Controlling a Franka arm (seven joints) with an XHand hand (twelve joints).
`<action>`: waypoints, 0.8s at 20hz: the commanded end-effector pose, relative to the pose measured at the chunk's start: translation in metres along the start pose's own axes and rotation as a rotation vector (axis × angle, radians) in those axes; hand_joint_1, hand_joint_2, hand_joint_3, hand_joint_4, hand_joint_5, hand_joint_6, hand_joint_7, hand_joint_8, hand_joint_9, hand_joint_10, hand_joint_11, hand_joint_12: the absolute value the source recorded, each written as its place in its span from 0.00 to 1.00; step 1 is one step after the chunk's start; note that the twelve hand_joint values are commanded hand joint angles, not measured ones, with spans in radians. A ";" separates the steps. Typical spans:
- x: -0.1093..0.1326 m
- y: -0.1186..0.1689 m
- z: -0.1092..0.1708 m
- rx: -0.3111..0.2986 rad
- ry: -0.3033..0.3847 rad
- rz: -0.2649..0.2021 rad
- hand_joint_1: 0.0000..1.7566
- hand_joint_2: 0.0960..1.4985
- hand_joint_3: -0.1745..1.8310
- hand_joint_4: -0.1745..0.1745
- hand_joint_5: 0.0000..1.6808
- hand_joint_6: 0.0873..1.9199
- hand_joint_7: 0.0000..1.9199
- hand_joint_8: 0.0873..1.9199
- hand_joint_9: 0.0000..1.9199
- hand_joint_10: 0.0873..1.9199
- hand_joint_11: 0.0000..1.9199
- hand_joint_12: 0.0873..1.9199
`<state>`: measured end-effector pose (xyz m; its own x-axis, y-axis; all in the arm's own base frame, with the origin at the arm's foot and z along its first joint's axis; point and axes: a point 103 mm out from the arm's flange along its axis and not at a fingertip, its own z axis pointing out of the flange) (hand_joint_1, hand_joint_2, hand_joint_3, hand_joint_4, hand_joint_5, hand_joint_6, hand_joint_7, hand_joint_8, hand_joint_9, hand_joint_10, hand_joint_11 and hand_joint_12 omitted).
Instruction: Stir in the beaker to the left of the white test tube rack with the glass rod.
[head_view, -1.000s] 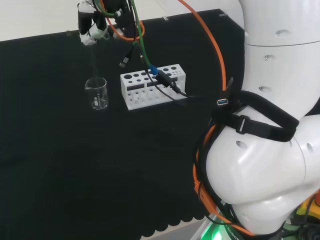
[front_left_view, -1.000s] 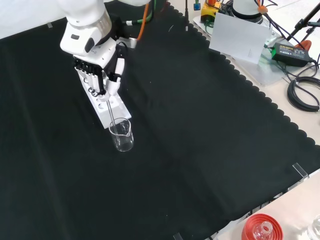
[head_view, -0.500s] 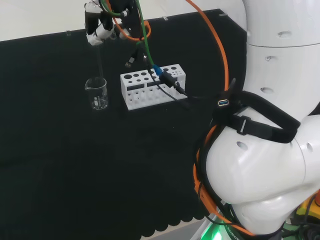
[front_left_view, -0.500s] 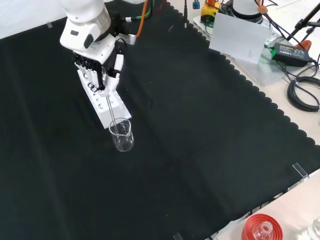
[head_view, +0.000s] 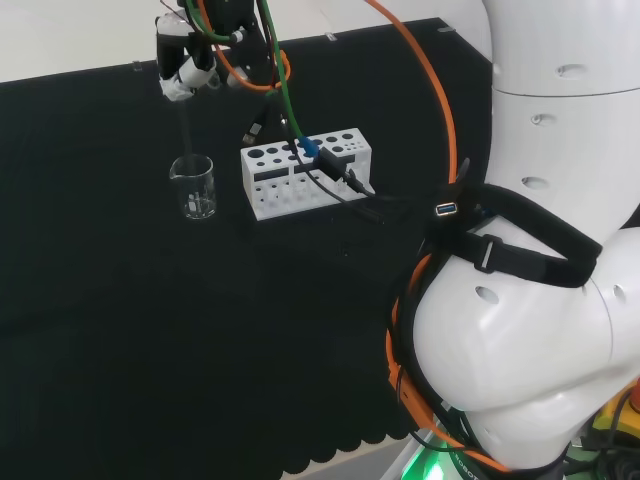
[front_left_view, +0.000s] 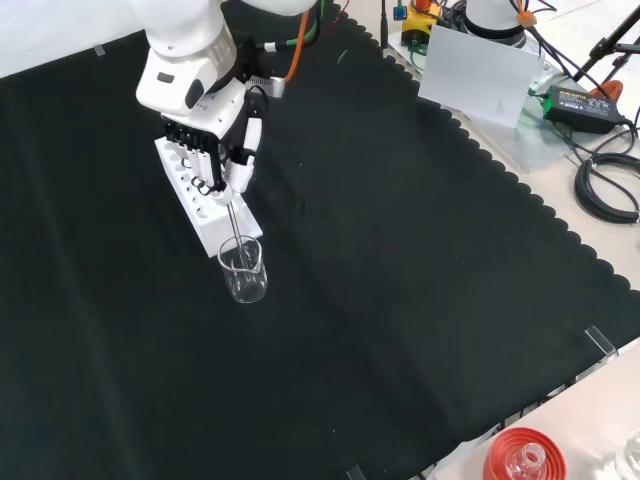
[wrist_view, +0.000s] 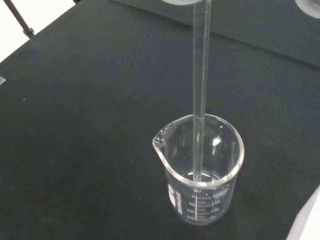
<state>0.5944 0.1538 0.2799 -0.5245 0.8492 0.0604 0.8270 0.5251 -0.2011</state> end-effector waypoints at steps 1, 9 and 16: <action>0.000 0.017 -0.004 -0.003 -0.008 -0.017 0.75 0.68 0.00 0.00 0.77 0.11 0.74 0.23 0.95 0.14 0.88 0.24; -0.034 0.012 -0.005 -0.012 0.008 0.023 0.75 0.68 0.00 0.00 0.77 0.11 0.74 0.23 0.95 0.14 0.88 0.24; -0.036 -0.013 0.001 -0.005 0.034 0.052 0.75 0.68 0.00 0.00 0.77 0.11 0.74 0.23 0.95 0.14 0.88 0.24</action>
<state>0.6199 0.1344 0.2841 -0.5068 0.8596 0.0649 0.8405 0.5095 -0.1845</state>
